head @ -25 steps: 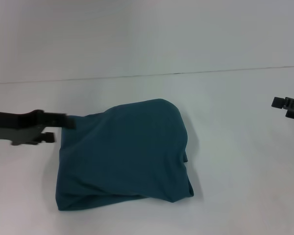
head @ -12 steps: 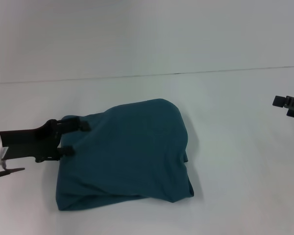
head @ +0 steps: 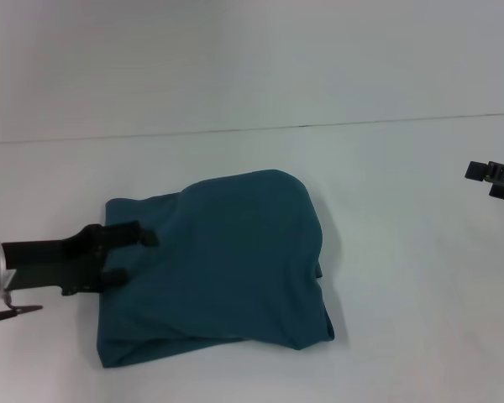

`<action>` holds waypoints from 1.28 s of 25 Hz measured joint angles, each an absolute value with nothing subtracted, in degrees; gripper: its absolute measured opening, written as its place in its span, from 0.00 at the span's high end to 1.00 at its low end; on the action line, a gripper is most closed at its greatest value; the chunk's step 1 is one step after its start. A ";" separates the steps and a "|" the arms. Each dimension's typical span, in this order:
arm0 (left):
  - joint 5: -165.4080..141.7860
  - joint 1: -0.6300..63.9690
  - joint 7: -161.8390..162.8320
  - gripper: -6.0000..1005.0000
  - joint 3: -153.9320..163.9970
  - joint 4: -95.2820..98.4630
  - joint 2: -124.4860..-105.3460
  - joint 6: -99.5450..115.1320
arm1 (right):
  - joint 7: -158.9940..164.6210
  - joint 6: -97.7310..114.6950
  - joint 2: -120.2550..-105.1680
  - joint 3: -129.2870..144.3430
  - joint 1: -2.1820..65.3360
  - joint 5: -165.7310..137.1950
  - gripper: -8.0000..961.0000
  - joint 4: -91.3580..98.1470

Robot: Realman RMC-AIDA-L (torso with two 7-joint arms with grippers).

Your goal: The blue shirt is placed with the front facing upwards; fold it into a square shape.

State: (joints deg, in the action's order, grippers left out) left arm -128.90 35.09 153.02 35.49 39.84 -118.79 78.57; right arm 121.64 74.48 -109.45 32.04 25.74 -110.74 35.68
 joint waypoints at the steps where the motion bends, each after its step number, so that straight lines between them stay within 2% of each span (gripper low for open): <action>1: -128.75 35.00 152.49 0.07 35.01 40.51 -118.69 79.68 | 121.64 74.43 -109.42 32.14 25.74 -110.74 0.03 35.68; 12: -127.72 30.56 142.26 0.07 29.15 46.01 -118.73 92.54 | 122.16 79.13 -108.82 34.28 28.78 -115.76 0.03 36.14; 16: -127.82 28.48 141.90 0.07 28.23 45.72 -119.34 93.22 | 124.60 82.19 -108.64 34.41 30.79 -117.56 0.03 36.54; 25: -127.98 28.20 142.47 0.07 27.23 42.35 -119.88 91.82 | 135.82 88.51 -105.50 34.83 37.28 -125.29 0.03 37.83; 32: -128.59 28.03 141.86 0.07 28.58 40.11 -120.08 89.22 | 137.49 89.00 -105.37 34.86 37.85 -125.45 0.03 38.37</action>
State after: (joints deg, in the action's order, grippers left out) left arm -128.59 28.03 141.86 28.58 40.11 -120.08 89.22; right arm 137.49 89.00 -105.37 34.86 37.85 -125.45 38.37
